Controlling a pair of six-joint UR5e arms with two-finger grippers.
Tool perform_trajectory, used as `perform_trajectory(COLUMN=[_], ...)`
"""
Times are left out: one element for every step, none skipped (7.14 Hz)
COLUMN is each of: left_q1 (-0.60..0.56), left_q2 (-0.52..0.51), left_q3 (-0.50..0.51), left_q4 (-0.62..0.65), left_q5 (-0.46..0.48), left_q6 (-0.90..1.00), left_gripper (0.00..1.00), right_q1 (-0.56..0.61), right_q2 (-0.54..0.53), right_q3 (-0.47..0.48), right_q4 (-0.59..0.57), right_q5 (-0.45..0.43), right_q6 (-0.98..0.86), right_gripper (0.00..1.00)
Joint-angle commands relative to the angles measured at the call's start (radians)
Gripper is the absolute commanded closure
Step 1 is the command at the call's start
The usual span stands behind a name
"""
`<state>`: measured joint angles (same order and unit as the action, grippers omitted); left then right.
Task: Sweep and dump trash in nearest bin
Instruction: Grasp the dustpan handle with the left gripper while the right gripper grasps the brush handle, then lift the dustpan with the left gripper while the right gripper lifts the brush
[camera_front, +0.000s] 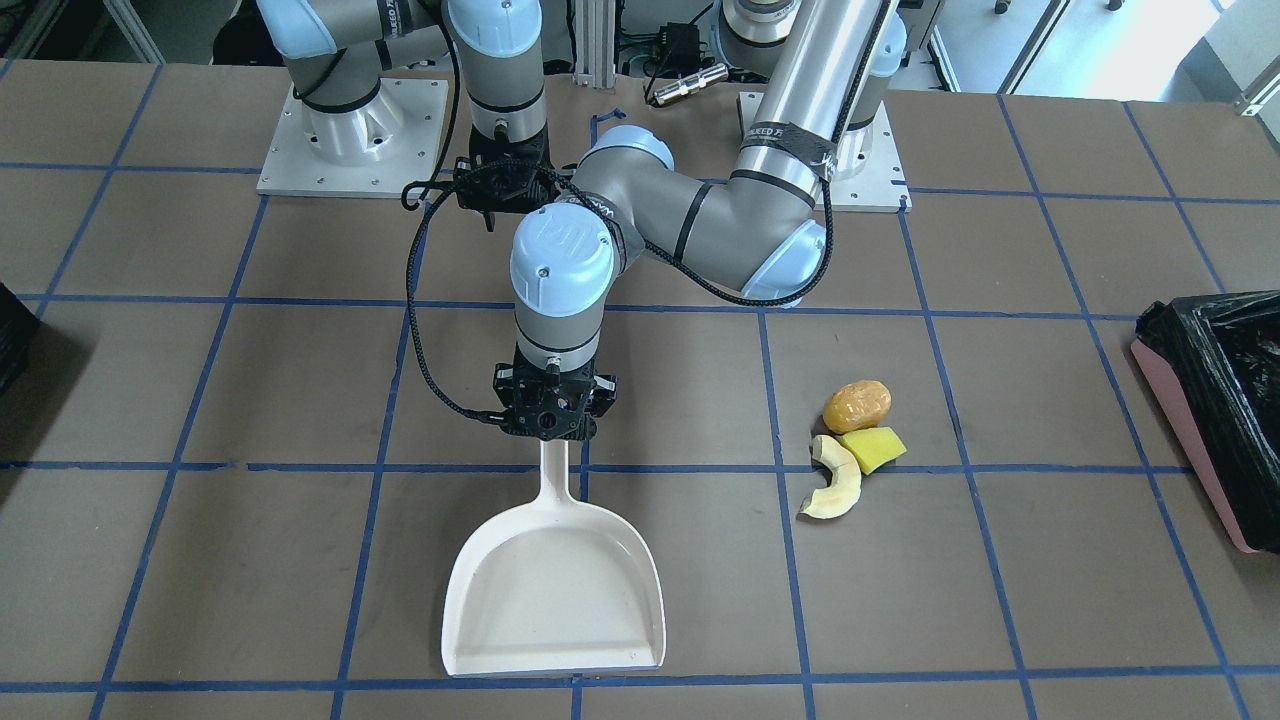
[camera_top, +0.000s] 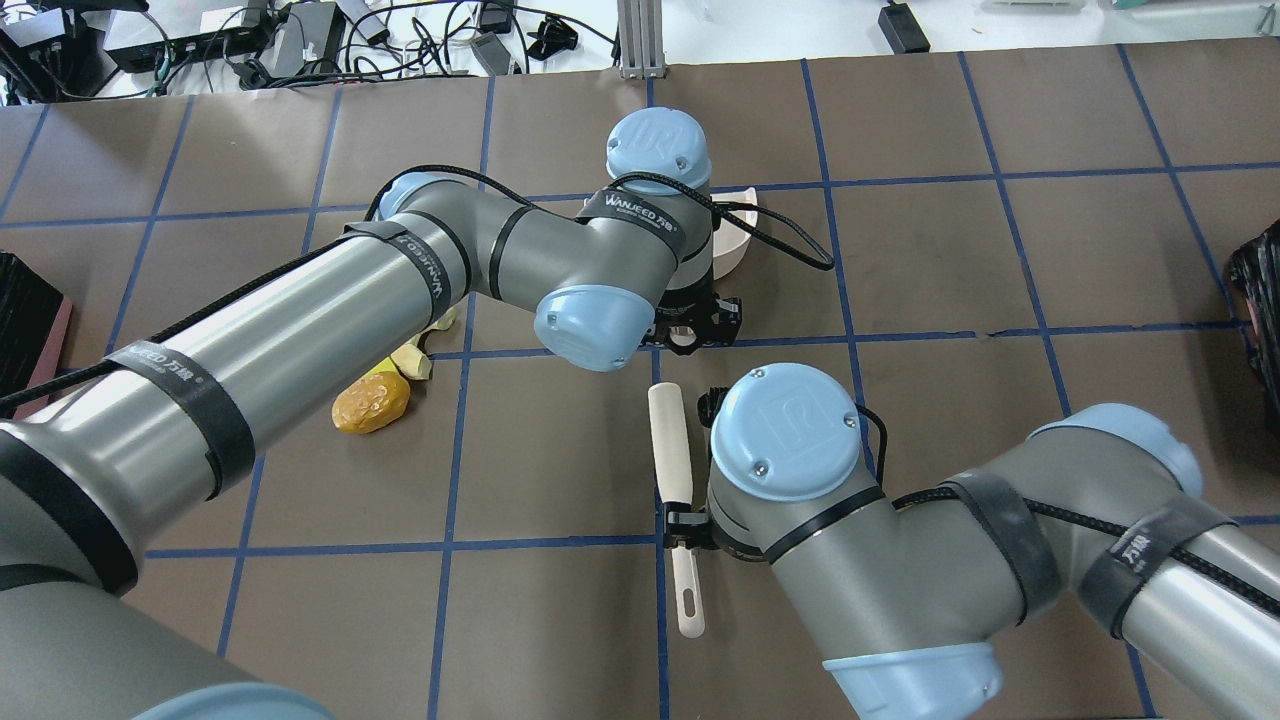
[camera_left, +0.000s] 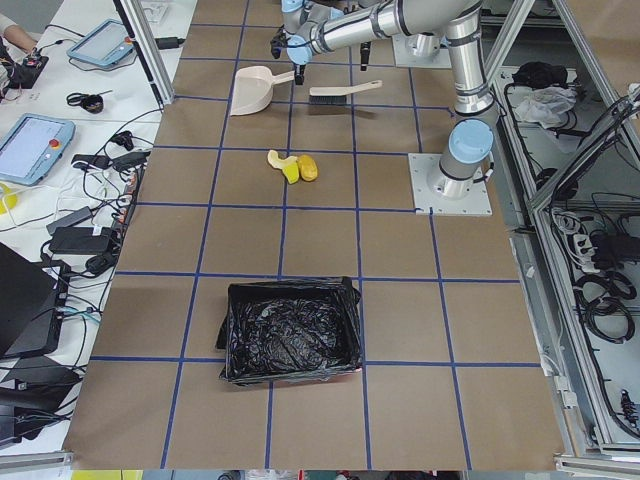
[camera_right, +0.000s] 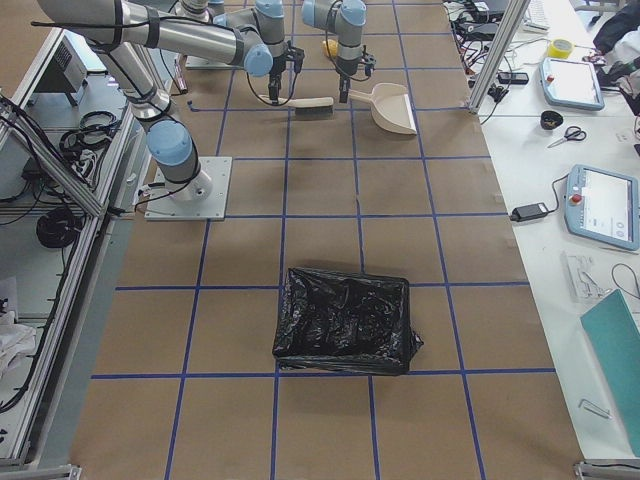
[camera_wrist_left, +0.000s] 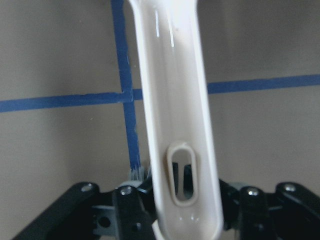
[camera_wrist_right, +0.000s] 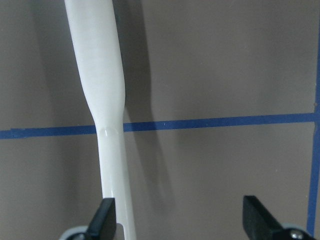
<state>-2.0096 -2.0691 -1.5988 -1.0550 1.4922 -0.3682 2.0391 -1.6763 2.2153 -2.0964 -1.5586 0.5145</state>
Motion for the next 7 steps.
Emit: perform_trajectory(left_q1=[0.000,0.000,0.000,0.000,0.000,0.000,0.000], left_q2=[0.000,0.000,0.000,-0.003,-0.003,-0.005,-0.003], left_q3=[-0.001,-0.003,-0.003,-0.004,-0.004,-0.004,-0.003], left_q4=[0.000,0.000,0.000,0.000,-0.002,-0.002,-0.002], left_q5=[-0.003,-0.006,-0.032,-0.036,-0.036,-0.038,-0.040], left_q6=[-0.008,-0.015,-0.017,-0.018,-0.018,-0.018,-0.023], left_gripper=[0.81,0.32,0.17,0.02,0.00,0.00,0.03], right_q1=[0.013,0.016,0.033,0.039,0.059,0.078,0.082], right_q2=[0.020,0.024,0.032,0.049,0.079,0.093,0.114], right_q3=[0.000,0.001,0.000,0.004,0.001,0.003,0.004], right_q4=[-0.031,-0.031,-0.034,-0.057,-0.082,-0.089,-0.088], right_q5=[0.014,0.017,0.025,0.025,0.023,0.025,0.025], right_q6=[-0.001,0.001,-0.001,-0.002,-0.001,-0.001,-0.001], right_gripper=[0.10,0.10,0.10,0.11,0.11,0.12,0.14])
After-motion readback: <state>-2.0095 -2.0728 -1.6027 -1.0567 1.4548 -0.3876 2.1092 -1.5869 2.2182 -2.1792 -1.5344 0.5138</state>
